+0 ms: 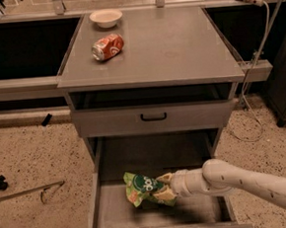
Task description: Place green rice chip bag into middle drawer
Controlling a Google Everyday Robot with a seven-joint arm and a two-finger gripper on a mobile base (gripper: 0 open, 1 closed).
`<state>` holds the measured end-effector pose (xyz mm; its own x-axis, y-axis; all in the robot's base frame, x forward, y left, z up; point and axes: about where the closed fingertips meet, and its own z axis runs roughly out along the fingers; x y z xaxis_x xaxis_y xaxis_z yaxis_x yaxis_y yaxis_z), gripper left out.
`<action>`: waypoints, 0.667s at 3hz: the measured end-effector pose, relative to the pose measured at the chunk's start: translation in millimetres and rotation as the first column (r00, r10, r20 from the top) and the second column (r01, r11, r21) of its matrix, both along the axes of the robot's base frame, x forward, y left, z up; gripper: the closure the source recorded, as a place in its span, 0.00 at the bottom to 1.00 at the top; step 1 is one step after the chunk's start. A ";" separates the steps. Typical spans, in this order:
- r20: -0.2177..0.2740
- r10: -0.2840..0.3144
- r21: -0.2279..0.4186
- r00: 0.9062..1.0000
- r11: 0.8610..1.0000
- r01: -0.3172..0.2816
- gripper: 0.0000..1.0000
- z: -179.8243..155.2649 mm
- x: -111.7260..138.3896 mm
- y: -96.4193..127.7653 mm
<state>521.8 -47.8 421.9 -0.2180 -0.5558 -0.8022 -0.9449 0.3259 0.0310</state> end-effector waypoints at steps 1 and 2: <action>0.000 0.000 0.000 1.000 1.000 0.000 0.82 0.0 0.0 0.0; 0.000 0.000 0.000 1.000 1.000 0.000 0.58 0.0 0.0 0.1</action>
Offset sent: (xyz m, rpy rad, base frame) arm 0.0000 0.0000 0.0000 0.0000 0.0000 0.0000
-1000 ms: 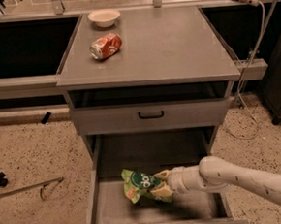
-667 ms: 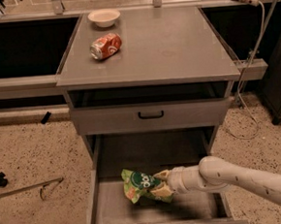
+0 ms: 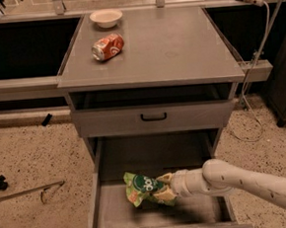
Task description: Place green rice chip bag into middle drawer
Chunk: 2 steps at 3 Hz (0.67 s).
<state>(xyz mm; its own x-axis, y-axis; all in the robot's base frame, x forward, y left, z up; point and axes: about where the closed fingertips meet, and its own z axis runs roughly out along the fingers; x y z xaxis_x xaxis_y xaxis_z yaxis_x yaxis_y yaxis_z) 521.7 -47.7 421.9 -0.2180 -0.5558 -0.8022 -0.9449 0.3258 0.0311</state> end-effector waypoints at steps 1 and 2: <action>0.000 0.000 0.000 1.000 1.000 0.000 0.35 0.0 0.0 0.0; 0.000 0.000 0.000 1.000 1.000 0.000 0.11 0.0 0.0 0.1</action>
Offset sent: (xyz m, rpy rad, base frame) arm 0.0000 0.0000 0.0000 0.0000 0.0000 0.0000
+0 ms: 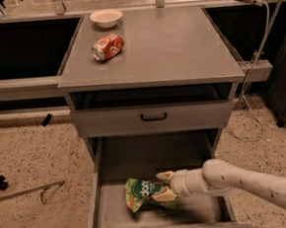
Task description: Place green rice chip bag into middle drawer
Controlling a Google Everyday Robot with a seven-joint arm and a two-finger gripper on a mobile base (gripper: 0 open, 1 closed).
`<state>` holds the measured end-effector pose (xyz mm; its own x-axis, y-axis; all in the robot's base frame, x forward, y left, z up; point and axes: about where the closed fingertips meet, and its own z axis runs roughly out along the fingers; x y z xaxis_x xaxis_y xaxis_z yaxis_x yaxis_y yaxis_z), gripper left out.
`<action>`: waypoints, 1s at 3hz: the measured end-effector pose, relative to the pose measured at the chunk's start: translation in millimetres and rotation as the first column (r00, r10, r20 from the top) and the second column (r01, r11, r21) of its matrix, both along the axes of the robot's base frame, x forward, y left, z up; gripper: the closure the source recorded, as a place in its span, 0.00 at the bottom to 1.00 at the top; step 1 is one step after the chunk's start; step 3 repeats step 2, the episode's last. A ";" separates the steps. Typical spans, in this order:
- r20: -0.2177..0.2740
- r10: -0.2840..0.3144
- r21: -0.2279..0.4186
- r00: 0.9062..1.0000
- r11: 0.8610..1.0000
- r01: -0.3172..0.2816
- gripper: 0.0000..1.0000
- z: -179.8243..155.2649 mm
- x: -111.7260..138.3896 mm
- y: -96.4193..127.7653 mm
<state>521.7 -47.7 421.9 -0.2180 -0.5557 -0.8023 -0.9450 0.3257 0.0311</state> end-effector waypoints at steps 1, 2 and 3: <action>0.000 0.000 0.000 1.000 1.000 0.000 0.00 0.0 0.0 0.0; 0.000 0.000 0.000 1.000 1.000 0.000 0.00 0.0 0.0 0.1; 0.000 0.000 0.000 1.000 1.000 0.000 0.00 0.0 0.0 0.1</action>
Offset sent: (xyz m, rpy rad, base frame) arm 0.0000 0.0000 0.0000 0.0000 0.0000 0.0000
